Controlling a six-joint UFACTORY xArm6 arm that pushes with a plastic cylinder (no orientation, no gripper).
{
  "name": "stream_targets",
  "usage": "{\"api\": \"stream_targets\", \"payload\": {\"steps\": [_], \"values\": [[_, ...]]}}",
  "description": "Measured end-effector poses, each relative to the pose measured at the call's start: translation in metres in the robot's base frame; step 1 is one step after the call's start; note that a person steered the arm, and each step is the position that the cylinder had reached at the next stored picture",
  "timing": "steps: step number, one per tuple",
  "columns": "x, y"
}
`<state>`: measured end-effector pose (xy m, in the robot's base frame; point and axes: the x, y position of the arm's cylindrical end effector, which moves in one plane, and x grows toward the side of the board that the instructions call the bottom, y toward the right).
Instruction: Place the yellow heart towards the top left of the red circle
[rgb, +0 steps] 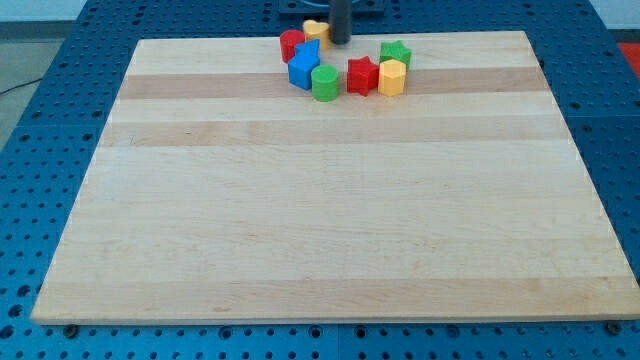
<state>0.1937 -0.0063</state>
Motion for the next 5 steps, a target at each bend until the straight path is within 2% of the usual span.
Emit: {"api": "stream_targets", "payload": {"steps": [2,5], "values": [[0.000,-0.057],[-0.002,-0.031]]}}
